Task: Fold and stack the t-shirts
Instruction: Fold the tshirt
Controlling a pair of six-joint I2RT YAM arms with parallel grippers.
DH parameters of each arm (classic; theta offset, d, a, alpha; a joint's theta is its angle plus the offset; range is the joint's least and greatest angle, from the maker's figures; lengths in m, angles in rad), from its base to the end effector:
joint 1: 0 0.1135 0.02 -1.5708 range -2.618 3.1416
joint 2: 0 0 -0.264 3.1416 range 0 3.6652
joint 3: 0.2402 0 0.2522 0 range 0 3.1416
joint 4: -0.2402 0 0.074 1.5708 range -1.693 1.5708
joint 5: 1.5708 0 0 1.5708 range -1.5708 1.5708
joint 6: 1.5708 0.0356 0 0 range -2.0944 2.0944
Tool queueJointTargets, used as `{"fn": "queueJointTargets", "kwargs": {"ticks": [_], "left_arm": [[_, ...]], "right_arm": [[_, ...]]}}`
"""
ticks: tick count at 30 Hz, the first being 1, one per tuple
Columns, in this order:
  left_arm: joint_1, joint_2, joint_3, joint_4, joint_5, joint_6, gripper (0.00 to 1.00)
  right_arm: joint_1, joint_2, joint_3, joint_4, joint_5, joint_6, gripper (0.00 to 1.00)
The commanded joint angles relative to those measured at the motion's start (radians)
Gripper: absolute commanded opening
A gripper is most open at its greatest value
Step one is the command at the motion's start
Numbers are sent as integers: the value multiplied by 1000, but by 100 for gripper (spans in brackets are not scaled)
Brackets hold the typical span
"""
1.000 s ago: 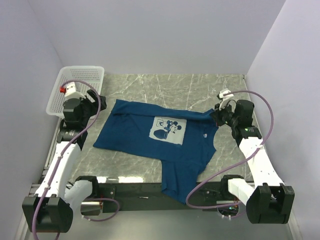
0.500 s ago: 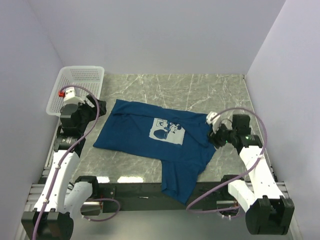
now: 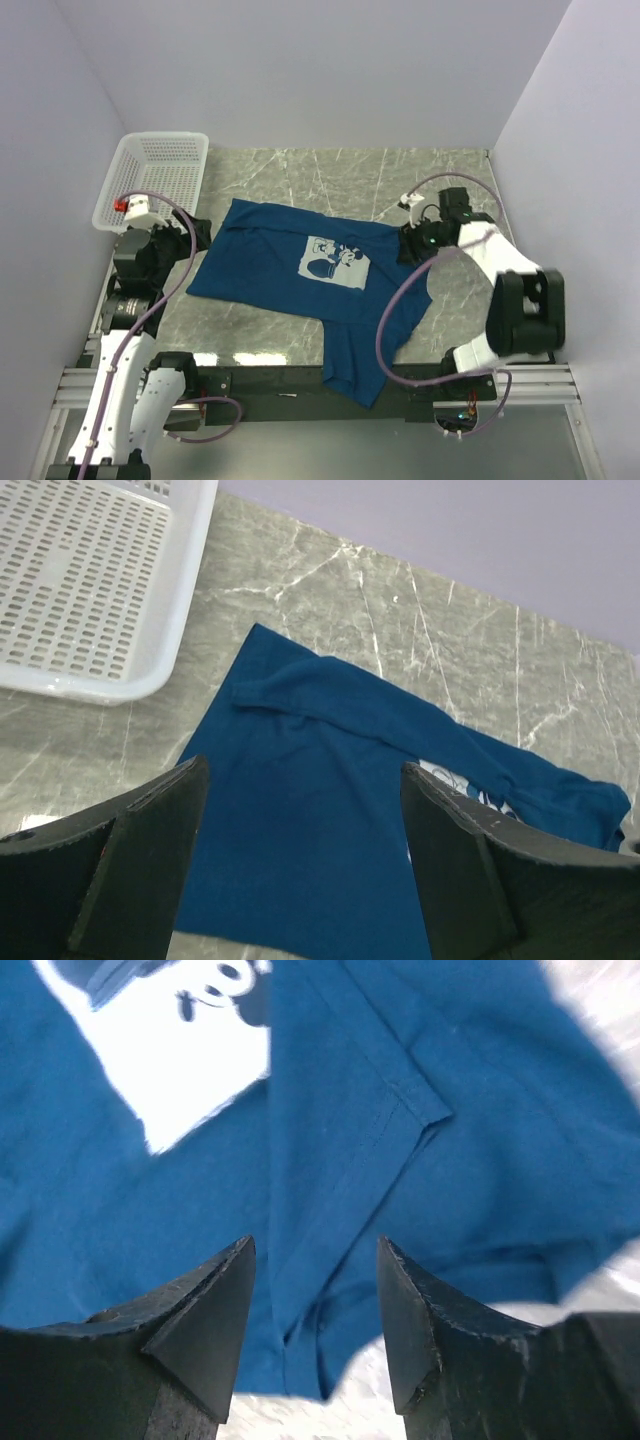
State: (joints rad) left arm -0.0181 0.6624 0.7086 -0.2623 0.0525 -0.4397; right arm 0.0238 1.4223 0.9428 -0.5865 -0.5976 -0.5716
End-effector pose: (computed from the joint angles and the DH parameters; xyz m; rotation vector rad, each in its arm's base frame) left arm 0.1607 -0.0048 0.3236 -0.3398 1.7698 -0.3749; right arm 0.2754 0.0266 0.2243 -0.9040 2.2834 0.5552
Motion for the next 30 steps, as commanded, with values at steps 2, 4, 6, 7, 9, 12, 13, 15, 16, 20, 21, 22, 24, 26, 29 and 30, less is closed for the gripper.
{"fn": "queueJointTargets", "kwargs": {"ticks": [2, 4, 6, 7, 9, 12, 13, 15, 16, 20, 21, 22, 24, 26, 29, 30], "left_arm": [[4, -58, -9, -29, 23, 38, 83], [3, -70, -11, -40, 26, 36, 83], [3, -70, -11, -45, 26, 44, 83], [3, -75, -9, -49, 21, 42, 83], [3, -78, -11, -49, 21, 41, 83], [4, -81, -12, -45, 30, 38, 83], [3, -80, -12, -45, 29, 39, 83], [3, -78, -12, -45, 32, 41, 83], [4, -76, -11, -45, 33, 39, 83], [4, -80, -12, -45, 32, 41, 83], [4, -81, -12, -41, 30, 38, 83], [4, -80, -12, -43, 30, 38, 83], [4, -80, -11, -43, 32, 39, 83], [3, -80, -11, -45, 29, 39, 83], [4, -81, -12, -45, 30, 39, 83], [3, -83, -12, -45, 32, 38, 83]], "right_arm": [[39, 154, 120, 39, 68, 167, 59], [47, 237, 181, 45, 94, 213, 59], [50, 305, 221, 36, 123, 240, 59], [51, 322, 244, 39, 137, 248, 59], [54, 346, 252, 45, 156, 257, 59], [53, 381, 266, 44, 179, 260, 59], [54, 392, 269, 45, 183, 263, 59], [56, 414, 272, 45, 177, 260, 59], [54, 421, 277, 40, 168, 260, 59], [67, 440, 289, 27, 139, 239, 59], [76, 441, 289, 25, 139, 239, 58], [79, 443, 290, 24, 139, 236, 58], [85, 446, 291, 19, 124, 227, 52], [90, 438, 287, 8, 102, 213, 44], [96, 414, 271, 8, 84, 196, 35], [97, 409, 269, 5, 79, 193, 29]]}}
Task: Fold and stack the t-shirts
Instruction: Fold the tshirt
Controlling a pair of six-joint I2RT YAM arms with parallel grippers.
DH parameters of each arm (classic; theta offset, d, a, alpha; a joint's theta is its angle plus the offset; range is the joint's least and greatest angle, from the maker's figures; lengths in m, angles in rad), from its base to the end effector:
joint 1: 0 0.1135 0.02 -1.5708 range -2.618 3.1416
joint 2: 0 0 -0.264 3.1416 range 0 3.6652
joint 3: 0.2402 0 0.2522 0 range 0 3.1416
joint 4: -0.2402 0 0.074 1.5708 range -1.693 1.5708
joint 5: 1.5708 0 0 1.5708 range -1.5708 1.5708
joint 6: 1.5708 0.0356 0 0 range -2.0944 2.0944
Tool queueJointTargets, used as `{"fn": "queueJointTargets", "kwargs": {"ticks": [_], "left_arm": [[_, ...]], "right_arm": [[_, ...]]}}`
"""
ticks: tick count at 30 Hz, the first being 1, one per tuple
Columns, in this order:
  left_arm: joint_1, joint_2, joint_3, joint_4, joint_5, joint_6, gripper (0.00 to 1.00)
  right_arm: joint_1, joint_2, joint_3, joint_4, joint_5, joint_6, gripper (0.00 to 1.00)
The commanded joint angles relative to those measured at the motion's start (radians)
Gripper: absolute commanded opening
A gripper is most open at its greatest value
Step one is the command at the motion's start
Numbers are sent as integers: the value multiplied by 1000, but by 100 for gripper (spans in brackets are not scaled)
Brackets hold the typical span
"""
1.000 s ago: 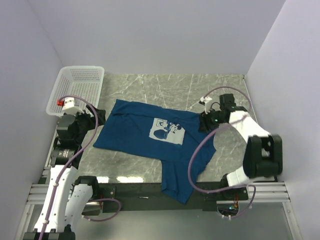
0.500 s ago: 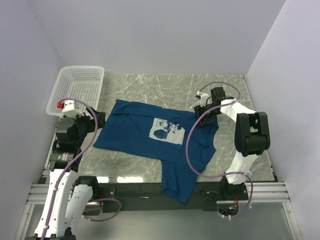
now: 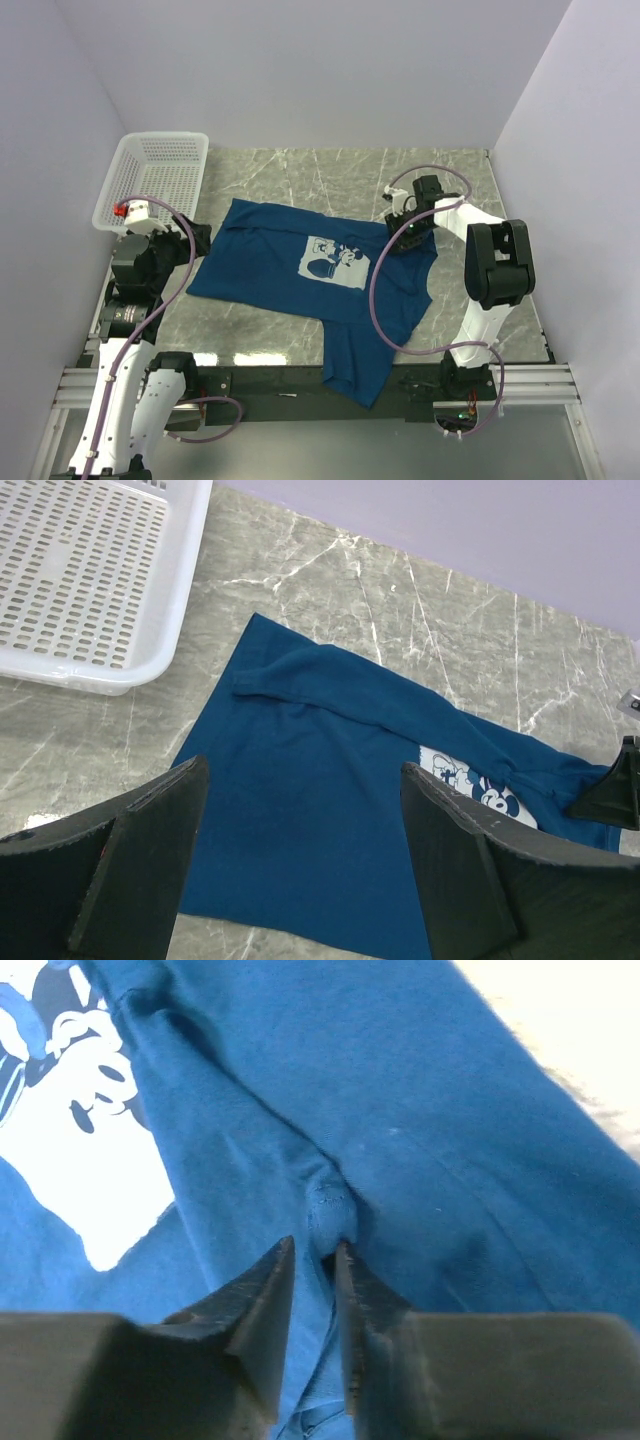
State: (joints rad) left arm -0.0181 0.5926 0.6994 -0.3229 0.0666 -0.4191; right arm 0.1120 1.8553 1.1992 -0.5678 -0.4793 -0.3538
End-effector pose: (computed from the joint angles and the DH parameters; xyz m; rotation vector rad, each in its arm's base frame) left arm 0.1451 -0.0050 0.3232 -0.3114 1.7747 -0.3727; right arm 0.3566 0.0566 0.1657 -0.7308 2.5835 0.5940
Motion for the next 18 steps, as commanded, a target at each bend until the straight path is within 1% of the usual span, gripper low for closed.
{"fn": "queueJointTargets", "kwargs": {"ticks": [1, 2, 5, 8, 10, 11, 14, 16, 17, 18], "left_arm": [[3, -11, -5, 16, 16, 19, 83], [4, -11, -3, 16, 16, 19, 83], [3, -13, -3, 16, 18, 19, 83], [4, -14, -3, 16, 15, 16, 83], [4, -14, -6, 18, 18, 16, 83], [4, -14, -5, 18, 16, 14, 83], [4, -11, -5, 18, 18, 14, 83], [3, -10, -5, 18, 16, 14, 83], [3, -10, -5, 18, 16, 14, 83], [4, -10, -6, 16, 16, 14, 83]], "right_arm": [[12, -30, 8, -21, -41, -31, 24], [14, -45, 5, -23, -41, -37, 14], [28, -93, -18, -24, -30, -59, 0], [64, -160, -53, -40, -39, -108, 0], [96, -194, -78, -76, -79, -140, 0], [141, -218, -84, -93, -96, -180, 0], [222, -251, -107, -164, -162, -259, 0], [320, -252, -112, -207, -170, -290, 0], [374, -242, -106, -222, -150, -309, 14], [394, -234, -101, -236, -142, -318, 25]]}}
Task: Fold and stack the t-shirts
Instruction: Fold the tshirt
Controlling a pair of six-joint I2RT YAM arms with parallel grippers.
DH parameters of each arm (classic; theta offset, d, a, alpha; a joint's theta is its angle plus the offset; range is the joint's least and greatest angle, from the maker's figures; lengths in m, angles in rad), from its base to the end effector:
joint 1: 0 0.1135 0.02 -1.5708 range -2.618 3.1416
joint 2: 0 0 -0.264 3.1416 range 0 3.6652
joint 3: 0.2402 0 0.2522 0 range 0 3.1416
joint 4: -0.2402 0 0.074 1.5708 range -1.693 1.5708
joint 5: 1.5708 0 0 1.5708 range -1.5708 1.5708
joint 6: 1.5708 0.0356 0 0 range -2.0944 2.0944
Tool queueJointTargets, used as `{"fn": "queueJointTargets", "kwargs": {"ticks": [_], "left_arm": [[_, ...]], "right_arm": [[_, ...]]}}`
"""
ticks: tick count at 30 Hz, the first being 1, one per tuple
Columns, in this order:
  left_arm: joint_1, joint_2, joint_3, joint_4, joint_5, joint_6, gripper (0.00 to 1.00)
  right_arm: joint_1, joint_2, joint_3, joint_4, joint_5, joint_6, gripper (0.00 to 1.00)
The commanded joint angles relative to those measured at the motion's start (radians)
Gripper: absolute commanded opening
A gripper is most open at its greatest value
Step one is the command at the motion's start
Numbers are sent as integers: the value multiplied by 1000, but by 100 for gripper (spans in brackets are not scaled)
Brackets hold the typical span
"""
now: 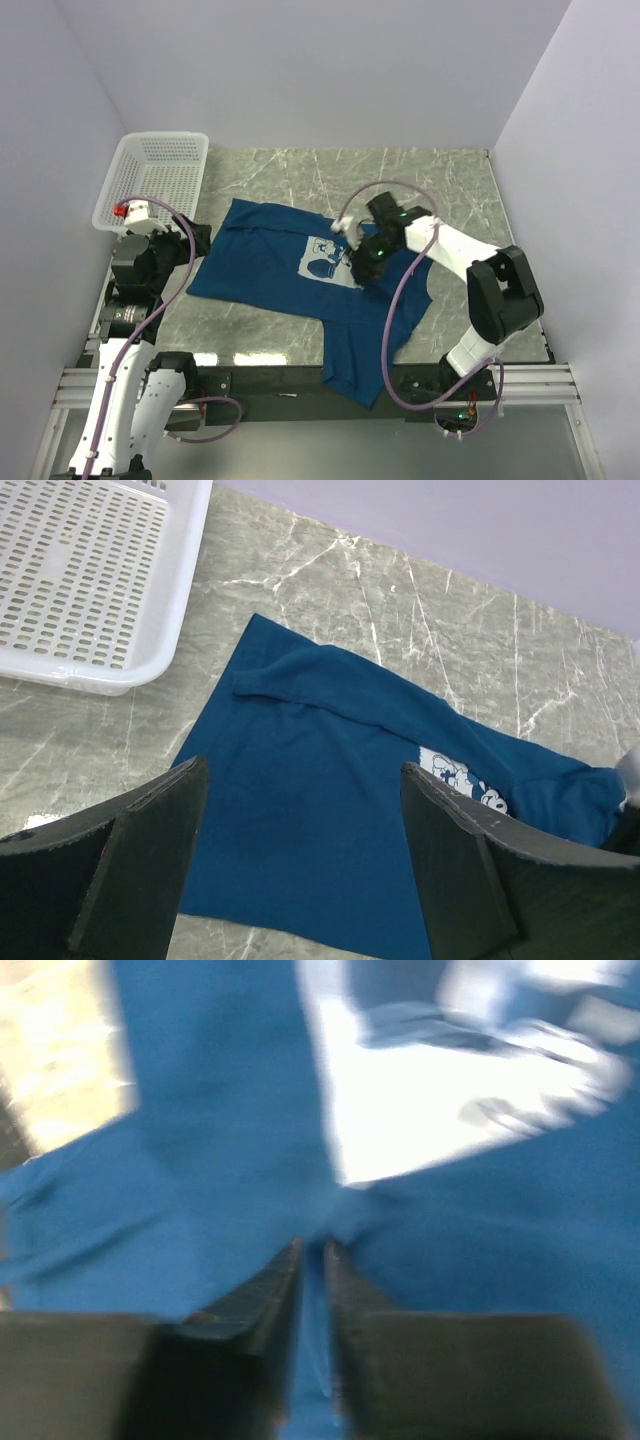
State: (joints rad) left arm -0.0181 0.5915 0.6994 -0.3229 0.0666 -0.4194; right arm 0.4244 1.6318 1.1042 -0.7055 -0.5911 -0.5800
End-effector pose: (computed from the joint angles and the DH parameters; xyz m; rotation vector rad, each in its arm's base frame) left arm 0.1449 -0.0050 0.3234 -0.3114 1.7736 -0.3731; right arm 0.2764 0.1467 0.2078 -1.4020 2.2660 0.7725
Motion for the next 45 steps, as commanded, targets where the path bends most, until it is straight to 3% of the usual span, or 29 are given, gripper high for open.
{"fn": "queueJointTargets", "kwargs": {"ticks": [1, 6, 12, 17, 25, 31, 41, 45], "left_arm": [[4, -7, -6, 18, 12, 14, 83], [4, 1, -5, 18, 21, 13, 83], [4, 11, -5, 22, 36, 13, 83], [4, 13, -8, 22, 39, 10, 83], [3, 24, -5, 19, 44, 13, 83], [4, 21, -6, 22, 48, 11, 83], [4, 60, -14, 34, 93, -4, 84], [3, 158, -44, 54, 140, -111, 85]], "right_arm": [[92, -3, 0, -118, -26, -96, 42], [25, -53, 10, -65, 39, -23, 49], [-306, -79, 26, 98, 124, 248, 49], [-462, 17, 37, 199, 237, 420, 61], [-513, 235, 187, 172, 312, 522, 64], [-524, 218, 149, 201, 366, 505, 63], [-578, 295, 190, 150, 303, 465, 63], [-578, 336, 215, 127, 243, 462, 61]]}}
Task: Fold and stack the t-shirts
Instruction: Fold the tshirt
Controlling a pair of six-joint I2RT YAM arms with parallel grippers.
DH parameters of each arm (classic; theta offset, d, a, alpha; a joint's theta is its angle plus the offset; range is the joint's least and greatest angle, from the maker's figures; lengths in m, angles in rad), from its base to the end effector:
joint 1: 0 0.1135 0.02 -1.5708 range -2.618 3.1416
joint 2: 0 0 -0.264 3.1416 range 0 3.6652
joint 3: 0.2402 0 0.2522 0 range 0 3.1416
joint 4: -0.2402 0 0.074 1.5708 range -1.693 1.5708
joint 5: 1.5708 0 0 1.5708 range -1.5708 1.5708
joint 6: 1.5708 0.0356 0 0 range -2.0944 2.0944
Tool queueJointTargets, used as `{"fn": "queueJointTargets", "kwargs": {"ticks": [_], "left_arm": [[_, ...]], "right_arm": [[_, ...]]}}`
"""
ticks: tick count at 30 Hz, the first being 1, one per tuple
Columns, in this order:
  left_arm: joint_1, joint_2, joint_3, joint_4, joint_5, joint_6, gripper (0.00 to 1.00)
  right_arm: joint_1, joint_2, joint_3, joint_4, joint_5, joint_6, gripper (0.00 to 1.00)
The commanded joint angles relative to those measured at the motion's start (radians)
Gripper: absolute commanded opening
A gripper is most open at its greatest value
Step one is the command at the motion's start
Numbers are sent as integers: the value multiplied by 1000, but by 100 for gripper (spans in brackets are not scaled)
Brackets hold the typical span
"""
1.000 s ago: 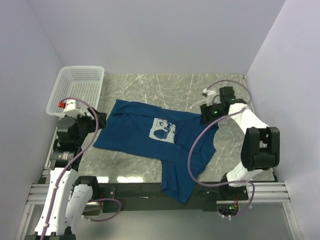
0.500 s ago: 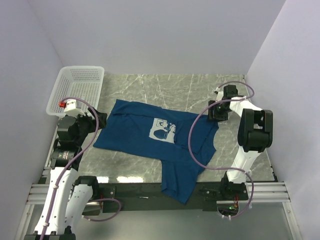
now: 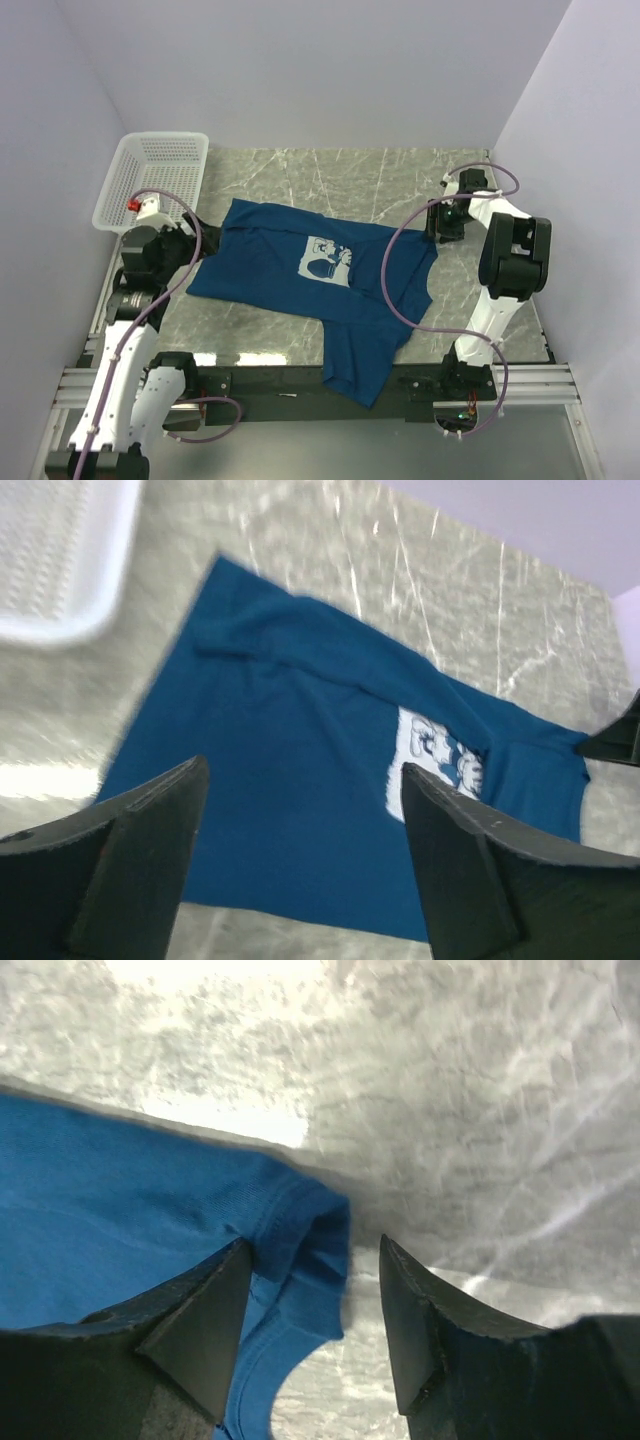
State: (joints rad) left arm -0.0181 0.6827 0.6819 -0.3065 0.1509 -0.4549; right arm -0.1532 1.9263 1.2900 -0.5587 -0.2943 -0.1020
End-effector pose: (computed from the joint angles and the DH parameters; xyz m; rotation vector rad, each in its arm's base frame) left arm 0.1641 -0.0083 0.3068 -0.3087 1.8758 -0.4650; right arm 0.3813 -0.0484 0.1632 -0.0070 2.7152 0.3333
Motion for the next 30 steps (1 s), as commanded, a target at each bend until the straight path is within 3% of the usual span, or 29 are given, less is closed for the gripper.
{"fn": "queueJointTargets", "kwargs": {"ticks": [1, 6, 14, 23, 30], "left_arm": [[3, 101, -31, 50, 65, -147, 82], [3, 403, -76, 216, 133, -367, 60], [3, 846, 143, 299, -45, -453, 55], [3, 1066, 324, 280, -106, -439, 53], [3, 1138, 386, 259, -142, -435, 47]], "right_arm": [[1, 48, 31, -21, -61, -19, 60], [-3, 59, 32, -26, -104, -24, 53], [-11, 73, 45, -33, -132, -33, 42], [-14, 88, 57, -41, -164, -38, 37], [-19, 99, 71, -46, -172, -38, 33]]}}
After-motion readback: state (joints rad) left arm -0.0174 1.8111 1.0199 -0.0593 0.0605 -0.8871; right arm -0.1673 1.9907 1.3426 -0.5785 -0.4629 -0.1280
